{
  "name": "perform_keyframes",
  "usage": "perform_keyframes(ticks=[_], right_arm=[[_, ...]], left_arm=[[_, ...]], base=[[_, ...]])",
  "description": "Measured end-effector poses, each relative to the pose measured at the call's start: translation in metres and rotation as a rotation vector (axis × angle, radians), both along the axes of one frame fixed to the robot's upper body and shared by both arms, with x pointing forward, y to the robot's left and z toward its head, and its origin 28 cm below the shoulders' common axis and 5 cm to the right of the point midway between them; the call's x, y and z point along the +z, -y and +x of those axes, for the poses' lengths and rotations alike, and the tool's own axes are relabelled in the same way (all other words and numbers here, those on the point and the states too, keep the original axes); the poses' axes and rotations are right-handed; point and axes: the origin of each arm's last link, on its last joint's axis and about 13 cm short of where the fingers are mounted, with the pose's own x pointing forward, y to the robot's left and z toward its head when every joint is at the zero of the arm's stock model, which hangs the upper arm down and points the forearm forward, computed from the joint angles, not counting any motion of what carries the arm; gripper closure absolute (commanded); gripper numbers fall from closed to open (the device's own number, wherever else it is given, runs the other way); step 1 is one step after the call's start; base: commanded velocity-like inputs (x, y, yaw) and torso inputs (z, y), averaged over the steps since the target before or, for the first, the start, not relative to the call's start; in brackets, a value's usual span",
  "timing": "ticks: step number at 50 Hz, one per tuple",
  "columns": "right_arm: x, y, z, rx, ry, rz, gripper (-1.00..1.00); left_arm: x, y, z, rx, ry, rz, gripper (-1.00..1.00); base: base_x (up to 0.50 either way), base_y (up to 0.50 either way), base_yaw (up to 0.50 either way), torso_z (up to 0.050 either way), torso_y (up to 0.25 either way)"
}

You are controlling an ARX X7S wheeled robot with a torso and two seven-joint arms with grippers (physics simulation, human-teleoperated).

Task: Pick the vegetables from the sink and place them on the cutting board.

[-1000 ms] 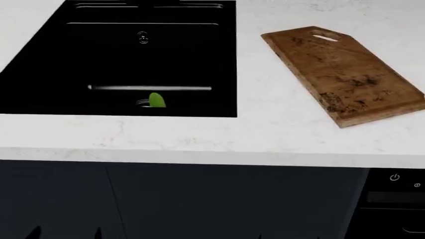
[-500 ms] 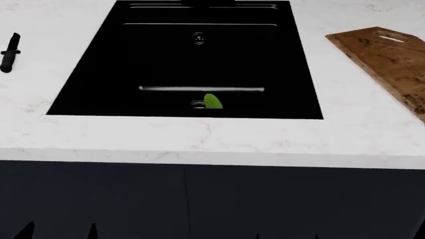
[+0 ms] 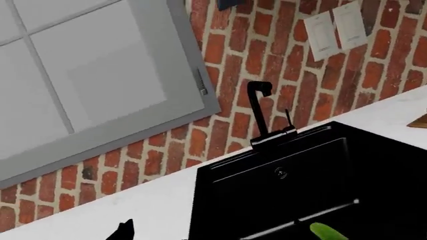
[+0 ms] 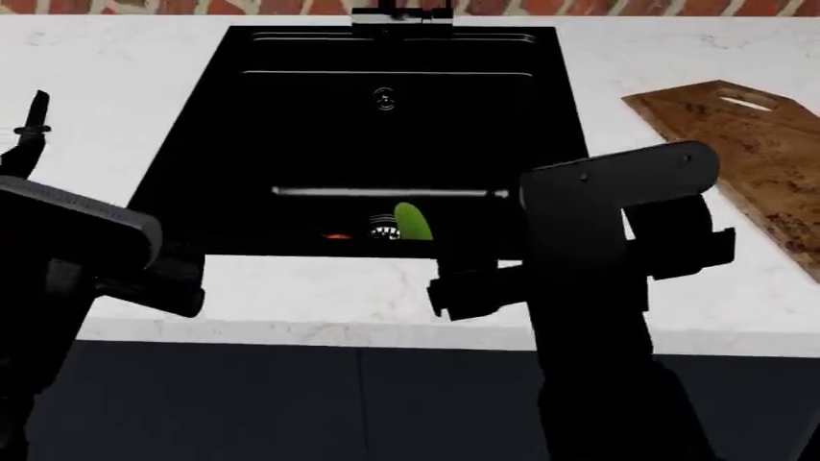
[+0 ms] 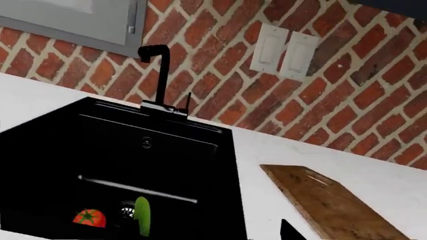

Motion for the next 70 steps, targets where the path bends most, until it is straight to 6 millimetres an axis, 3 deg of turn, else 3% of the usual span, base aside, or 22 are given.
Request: perform_keyframes(ticks=[9,22,40,70], right_arm=[[0.026,0.008,0.03,-0.044,-0.059,-0.074,-1.0],[0.034,0.015,0.052,-0.004,-0.232,-0.299,-1.0],[0.045,0.022,0.044,0.101,-0.348,-0.416,-1.0],[0.06,0.033,0.026,0.163,-0.385,-0.416,-1.0]], left_arm=[[0.018,-0.005,0.026,0.06,-0.048,0.073,-1.0],[0.019,-0.017,0.041,0.084,-0.162,0.222,-1.0],[0.029,-0.027,0.037,-0.025,-0.255,0.335,-1.0],[0.047,-0.036,0.029,-0.097,-0.263,0.274,-1.0]], base=[[0.03,0.0,0.0,0.05,0.0],[0.5,0.0,0.0,0.004,0.0],[0.5,0.0,0.0,0.0,0.003],[0.48,0.0,0.0,0.0,0.003]])
